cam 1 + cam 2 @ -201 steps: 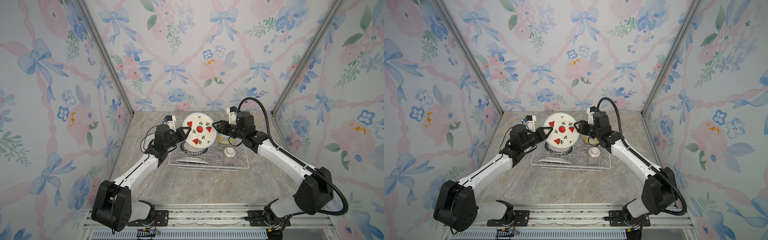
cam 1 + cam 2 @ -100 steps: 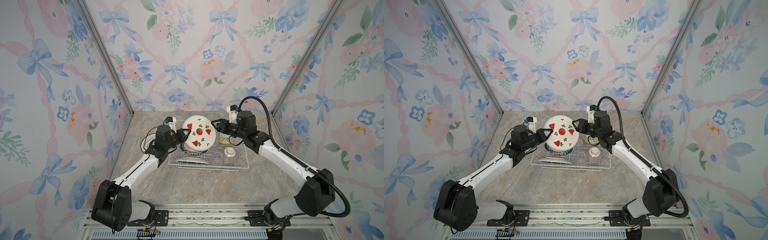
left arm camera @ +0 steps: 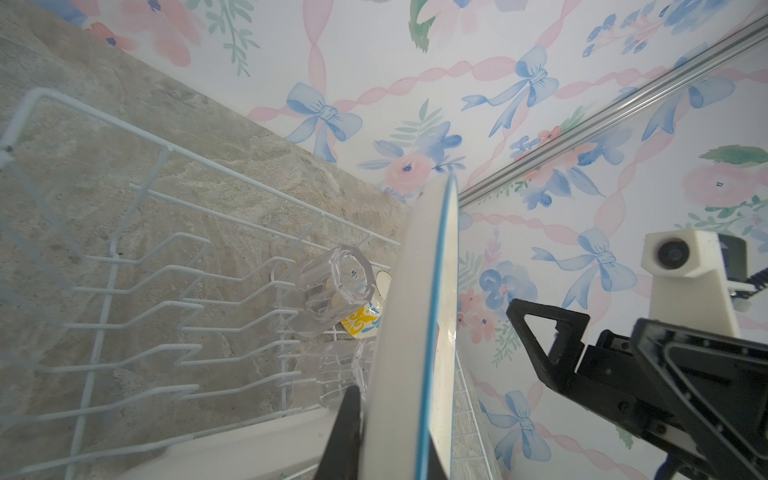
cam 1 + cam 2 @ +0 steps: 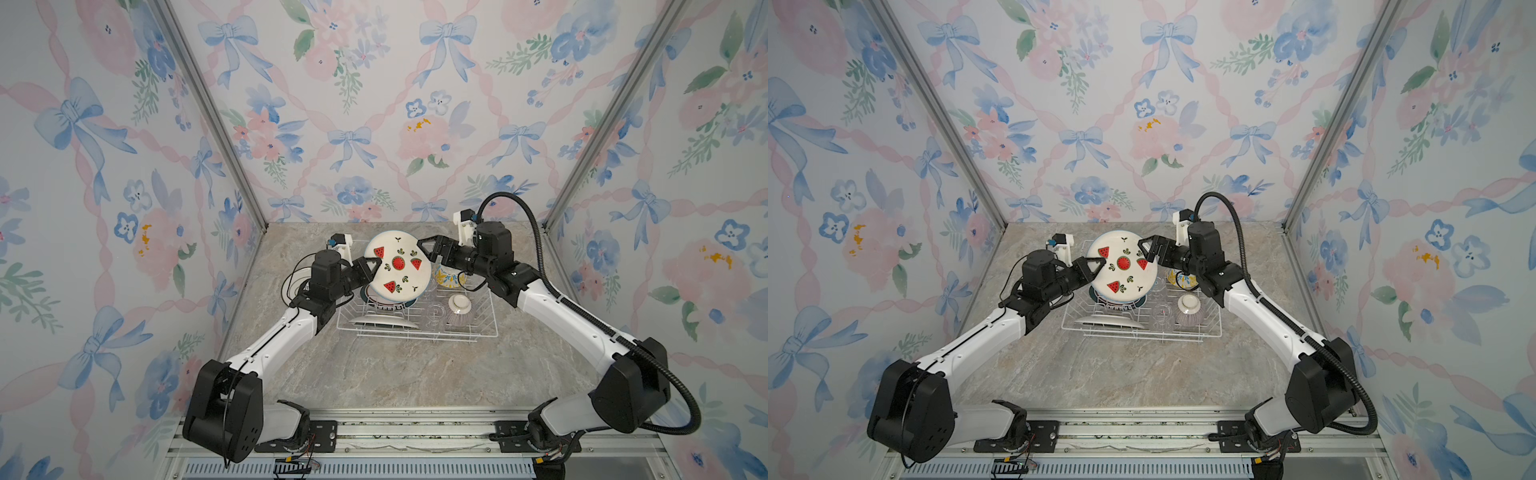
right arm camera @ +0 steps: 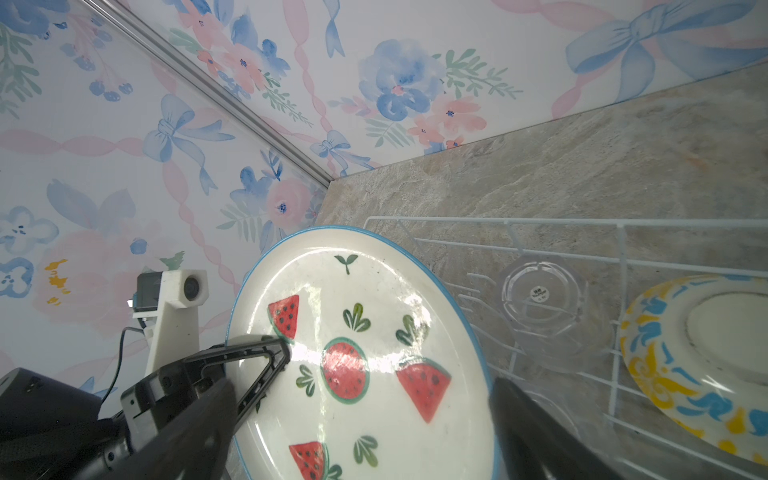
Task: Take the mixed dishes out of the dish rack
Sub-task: 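Grasp the plate with the left gripper and open the right gripper, then carry the watermelon plate with the left gripper down onto the printed plate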
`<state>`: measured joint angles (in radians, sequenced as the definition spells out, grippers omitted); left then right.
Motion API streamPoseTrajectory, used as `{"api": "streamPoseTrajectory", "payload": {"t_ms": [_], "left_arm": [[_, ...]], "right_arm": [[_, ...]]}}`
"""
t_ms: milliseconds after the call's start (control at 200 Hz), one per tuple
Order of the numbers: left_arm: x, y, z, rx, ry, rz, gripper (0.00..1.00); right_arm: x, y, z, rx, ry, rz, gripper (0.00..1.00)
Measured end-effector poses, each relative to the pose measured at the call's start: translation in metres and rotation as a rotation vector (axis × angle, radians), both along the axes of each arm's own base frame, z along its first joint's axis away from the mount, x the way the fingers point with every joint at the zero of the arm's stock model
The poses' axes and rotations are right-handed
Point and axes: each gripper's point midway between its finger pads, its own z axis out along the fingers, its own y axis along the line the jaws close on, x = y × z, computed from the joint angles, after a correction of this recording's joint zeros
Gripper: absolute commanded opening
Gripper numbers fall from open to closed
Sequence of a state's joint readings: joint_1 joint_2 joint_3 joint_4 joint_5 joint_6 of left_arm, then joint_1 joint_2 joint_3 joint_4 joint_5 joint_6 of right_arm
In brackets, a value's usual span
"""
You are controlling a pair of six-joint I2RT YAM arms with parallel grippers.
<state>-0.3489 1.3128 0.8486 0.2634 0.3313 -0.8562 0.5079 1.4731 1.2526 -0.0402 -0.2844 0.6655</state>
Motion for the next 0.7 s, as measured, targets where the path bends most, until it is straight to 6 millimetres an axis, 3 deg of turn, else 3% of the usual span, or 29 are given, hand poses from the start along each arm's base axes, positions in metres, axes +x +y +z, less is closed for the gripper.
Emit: {"api": "streamPoseTrajectory", "payload": {"t_ms": [360,700], "left_arm": [[0.006,0.015,0.003,0.015,-0.015,0.055,0.00],[0.011,0.052,0.014,0.010,-0.044,0.149,0.00]], "right_arm": [[-0.003,-0.004,0.012,-0.001,-0.036,-0.009,0.97],[-0.007,-0.010,0.023,-0.017,-0.079,-0.018,0.97]]}}
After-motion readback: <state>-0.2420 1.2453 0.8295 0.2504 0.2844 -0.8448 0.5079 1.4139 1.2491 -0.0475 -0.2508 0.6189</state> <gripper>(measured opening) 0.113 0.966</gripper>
